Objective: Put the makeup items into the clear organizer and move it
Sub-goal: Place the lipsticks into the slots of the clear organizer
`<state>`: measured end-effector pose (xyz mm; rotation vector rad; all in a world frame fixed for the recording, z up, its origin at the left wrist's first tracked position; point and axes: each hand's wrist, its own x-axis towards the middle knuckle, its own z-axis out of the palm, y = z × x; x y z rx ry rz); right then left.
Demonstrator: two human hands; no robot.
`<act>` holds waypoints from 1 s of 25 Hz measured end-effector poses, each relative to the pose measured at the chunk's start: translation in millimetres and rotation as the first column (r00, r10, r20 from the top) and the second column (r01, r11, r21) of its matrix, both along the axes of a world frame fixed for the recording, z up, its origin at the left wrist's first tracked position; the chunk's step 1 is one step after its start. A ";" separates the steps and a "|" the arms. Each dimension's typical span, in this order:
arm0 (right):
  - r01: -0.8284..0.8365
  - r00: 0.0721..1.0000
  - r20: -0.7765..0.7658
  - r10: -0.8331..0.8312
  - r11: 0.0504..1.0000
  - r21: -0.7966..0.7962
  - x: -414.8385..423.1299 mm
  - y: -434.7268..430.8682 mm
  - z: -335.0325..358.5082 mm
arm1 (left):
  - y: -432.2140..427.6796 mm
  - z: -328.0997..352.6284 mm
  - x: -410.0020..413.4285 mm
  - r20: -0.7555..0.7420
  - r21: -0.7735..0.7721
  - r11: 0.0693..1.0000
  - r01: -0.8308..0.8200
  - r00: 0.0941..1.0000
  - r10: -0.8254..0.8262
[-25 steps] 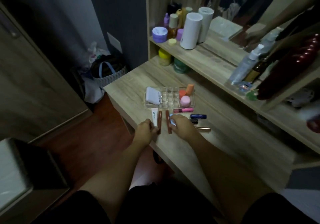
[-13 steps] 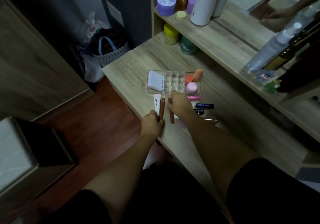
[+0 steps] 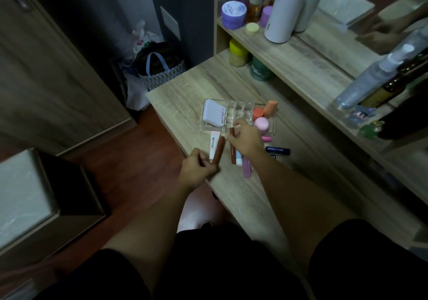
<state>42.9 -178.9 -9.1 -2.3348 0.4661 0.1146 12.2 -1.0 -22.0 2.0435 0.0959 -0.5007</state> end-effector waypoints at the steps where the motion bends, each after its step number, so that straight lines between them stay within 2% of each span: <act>1: 0.038 0.999 0.037 -0.041 0.997 0.069 0.1 -3.9 2.2 | 0.2 1.9 2.5 -0.010 -0.034 0.999 -0.031 0.999 0.030; 4: 0.074 0.990 0.103 -0.097 0.975 0.211 4.0 -16.2 12.2 | -4.7 13.0 12.6 -0.138 -0.259 0.955 -0.146 0.984 0.113; 8: 0.113 0.972 0.141 -0.190 0.895 0.432 12.5 -28.1 30.6 | -18.6 32.5 34.7 -0.325 -0.479 0.851 -0.217 0.944 0.058; 10: 0.139 0.951 0.169 -0.259 0.846 0.515 15.5 -33.6 42.4 | -30.0 41.9 50.3 -0.418 -0.517 0.814 -0.264 0.908 0.029; 13: 0.135 0.938 0.202 -0.281 0.835 0.533 19.2 -41.1 56.4 | -43.7 54.9 77.0 -0.492 -0.515 0.808 -0.287 0.871 -0.004; 16: 0.136 0.928 0.235 -0.289 0.849 0.510 24.6 -47.2 62.7 | -50.4 63.4 94.6 -0.411 -0.469 0.867 -0.168 0.911 -0.045; 21: 0.132 0.929 0.266 -0.257 0.902 0.410 33.9 -54.7 56.7 | -61.2 69.3 126.4 -0.067 -0.274 0.962 0.005 0.997 -0.024; 25: 0.127 0.939 0.258 -0.228 0.926 0.357 43.5 -60.8 51.8 | -75.1 68.6 150.4 -0.035 -0.208 0.976 0.060 0.997 -0.069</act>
